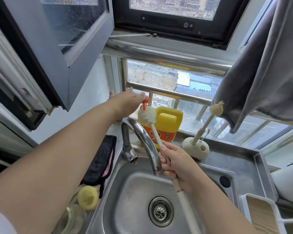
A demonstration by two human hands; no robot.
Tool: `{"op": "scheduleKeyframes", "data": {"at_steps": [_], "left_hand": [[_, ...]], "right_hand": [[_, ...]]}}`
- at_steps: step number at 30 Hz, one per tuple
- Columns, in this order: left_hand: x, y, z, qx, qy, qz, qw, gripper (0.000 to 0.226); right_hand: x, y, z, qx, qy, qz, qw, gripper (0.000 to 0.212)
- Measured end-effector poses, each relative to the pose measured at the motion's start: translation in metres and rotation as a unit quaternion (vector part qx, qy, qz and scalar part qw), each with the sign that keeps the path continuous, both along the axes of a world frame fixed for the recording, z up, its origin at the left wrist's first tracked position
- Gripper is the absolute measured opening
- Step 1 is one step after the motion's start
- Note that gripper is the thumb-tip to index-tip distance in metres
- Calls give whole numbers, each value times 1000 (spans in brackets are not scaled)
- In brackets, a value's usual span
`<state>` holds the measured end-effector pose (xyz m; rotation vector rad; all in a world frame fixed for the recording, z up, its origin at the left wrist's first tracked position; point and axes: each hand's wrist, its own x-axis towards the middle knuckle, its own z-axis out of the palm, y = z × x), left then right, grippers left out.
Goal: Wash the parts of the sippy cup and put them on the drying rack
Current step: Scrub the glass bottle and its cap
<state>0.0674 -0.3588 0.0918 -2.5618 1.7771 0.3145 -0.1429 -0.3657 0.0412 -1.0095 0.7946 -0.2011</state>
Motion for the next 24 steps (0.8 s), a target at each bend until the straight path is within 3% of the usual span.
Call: {"op": "scheduleKeyframes", "data": {"at_steps": [16,24], "left_hand": [[-1,-2,-3,1,8,20,1000,51],[-11,1,7,-6,67,76,995,44]], "right_hand": [[-4,2,-4,-1,-5,10,1000,25],[-6,2,-2,-10,-1,13,1000,27]]}}
